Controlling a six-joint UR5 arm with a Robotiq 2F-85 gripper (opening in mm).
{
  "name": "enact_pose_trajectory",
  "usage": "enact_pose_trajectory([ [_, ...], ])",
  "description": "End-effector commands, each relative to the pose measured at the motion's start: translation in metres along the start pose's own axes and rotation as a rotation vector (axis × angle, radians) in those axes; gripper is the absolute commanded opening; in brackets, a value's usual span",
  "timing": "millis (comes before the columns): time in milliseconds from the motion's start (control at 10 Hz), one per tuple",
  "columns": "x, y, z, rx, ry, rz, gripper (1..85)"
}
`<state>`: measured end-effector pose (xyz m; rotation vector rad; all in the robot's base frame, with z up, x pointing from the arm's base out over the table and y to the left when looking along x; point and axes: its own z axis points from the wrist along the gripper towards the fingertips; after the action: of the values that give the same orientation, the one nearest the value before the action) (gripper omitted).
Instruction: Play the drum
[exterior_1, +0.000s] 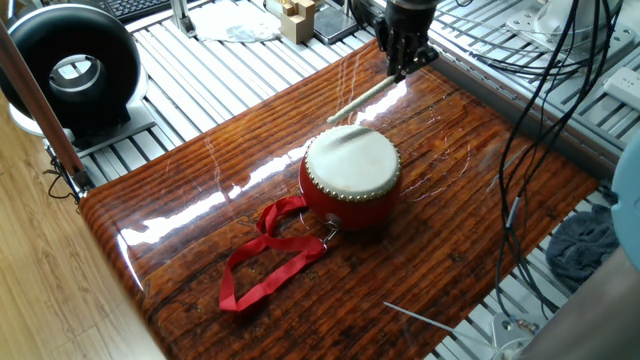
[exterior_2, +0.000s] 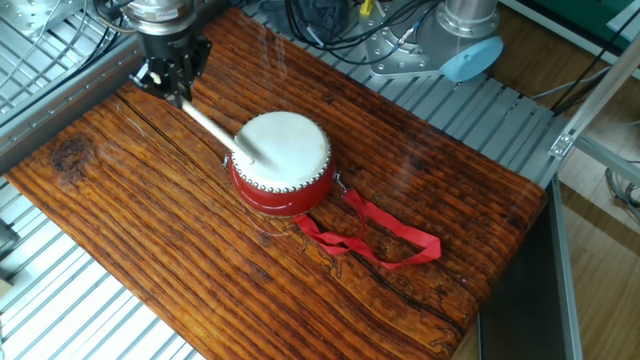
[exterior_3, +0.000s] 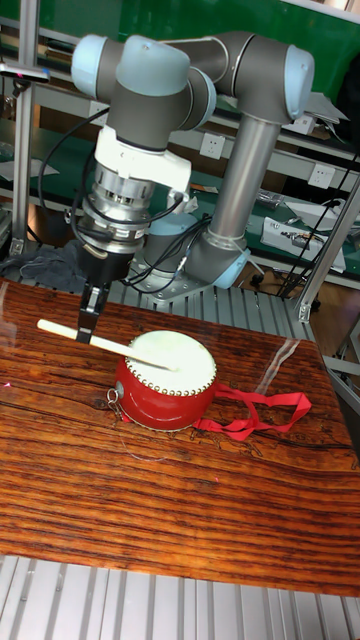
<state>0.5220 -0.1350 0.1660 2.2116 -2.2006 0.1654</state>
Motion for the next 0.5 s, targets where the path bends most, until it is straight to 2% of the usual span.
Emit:
enact_pose_trajectory([
  [0,0.0,0.007,0.004,0.016,0.006,-0.056,1.0],
  [200,-0.008,0.016,0.016,0.023,-0.026,-0.032,1.0],
  [400,-0.021,0.035,0.016,-0.029,-0.087,0.023,1.0],
])
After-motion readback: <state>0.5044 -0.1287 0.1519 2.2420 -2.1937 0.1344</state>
